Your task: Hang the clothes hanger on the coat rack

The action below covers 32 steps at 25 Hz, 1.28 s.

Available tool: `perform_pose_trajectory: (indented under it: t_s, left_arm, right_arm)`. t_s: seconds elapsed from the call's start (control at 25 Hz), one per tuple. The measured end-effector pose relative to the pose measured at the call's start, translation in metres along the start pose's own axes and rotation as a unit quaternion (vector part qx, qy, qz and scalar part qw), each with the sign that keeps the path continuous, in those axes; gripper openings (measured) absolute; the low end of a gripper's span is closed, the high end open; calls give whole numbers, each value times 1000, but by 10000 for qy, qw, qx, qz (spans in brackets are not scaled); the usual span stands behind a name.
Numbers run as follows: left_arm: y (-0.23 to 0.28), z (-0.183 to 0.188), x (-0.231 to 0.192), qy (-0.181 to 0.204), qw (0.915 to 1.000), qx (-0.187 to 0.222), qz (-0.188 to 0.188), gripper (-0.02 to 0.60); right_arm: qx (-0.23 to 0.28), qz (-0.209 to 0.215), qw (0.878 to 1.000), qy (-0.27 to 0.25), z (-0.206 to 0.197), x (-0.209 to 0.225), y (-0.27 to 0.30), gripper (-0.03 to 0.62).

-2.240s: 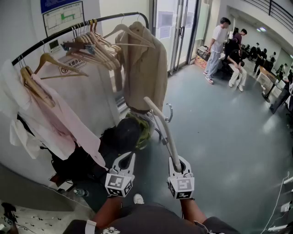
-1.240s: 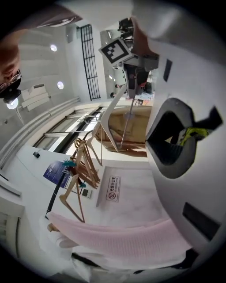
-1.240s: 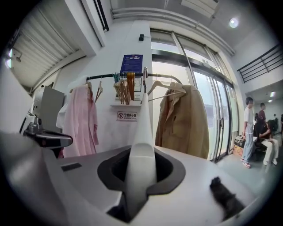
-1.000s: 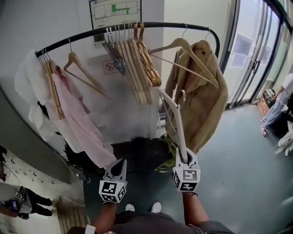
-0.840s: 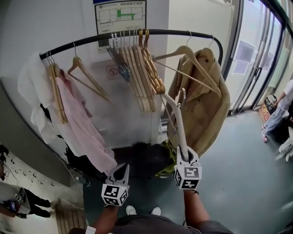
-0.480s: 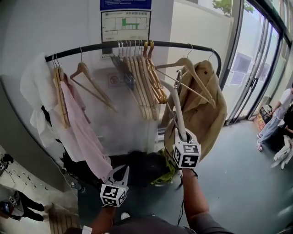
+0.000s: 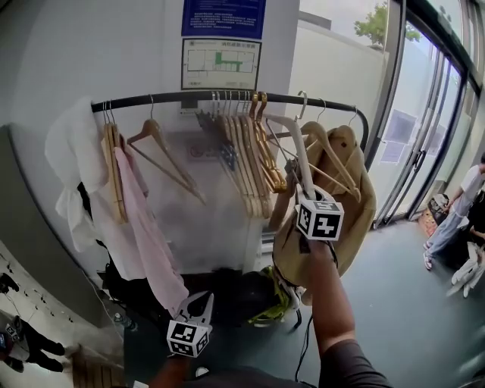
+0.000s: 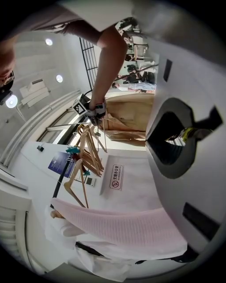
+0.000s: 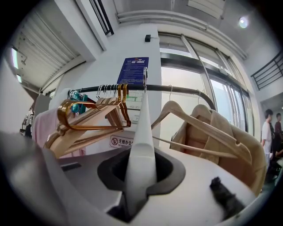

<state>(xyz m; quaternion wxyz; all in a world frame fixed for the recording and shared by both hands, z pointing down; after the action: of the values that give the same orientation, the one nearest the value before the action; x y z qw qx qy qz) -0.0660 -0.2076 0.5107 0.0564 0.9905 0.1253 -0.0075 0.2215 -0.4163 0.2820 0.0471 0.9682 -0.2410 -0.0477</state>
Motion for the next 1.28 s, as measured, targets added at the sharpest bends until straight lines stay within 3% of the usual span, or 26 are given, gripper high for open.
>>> perform_pose_trajectory:
  t_s: [0.16,0.6,0.96,1.04,1.12,1.28]
  left_arm:
    - [-6,2,-9,13,10000,2,87,6]
    - [-17,-3,-19,-21,9998,-39,217,6]
    - [-11,1,-30,-29,9994,26,342,6]
    - [-10,4,-38,-38,9990,73,450,6]
    - [-10,5,-43,-48,9987,85,496,6]
    - [-6,3,-42,-48,9990,48,439,6]
  right_arm:
    - [-104,22,9999,-12,11,4,18,63]
    - [-457,0,9989,111,-4,0,33,63]
    - [-186,-32,9998,-46,-2,1,38,64]
    - [-31,-116,9998,-142,0,-1,33,92]
    - [192,-206,9995,-171,-5,-2,27,171]
    - [613,-432,9969,-237,-16,-14,-5,195]
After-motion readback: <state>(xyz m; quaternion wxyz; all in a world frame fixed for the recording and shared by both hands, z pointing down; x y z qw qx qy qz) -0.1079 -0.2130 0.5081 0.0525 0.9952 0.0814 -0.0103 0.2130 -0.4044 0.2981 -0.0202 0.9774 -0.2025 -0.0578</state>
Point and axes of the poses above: the fingertips, and each gripper's own axes: y forward along the fingers, x to its right, z out of its top, the point moved 7 cm from there along -y, backward along the fingers, and after that the axes turned 15 degrees about z, right-handed, at the moved point
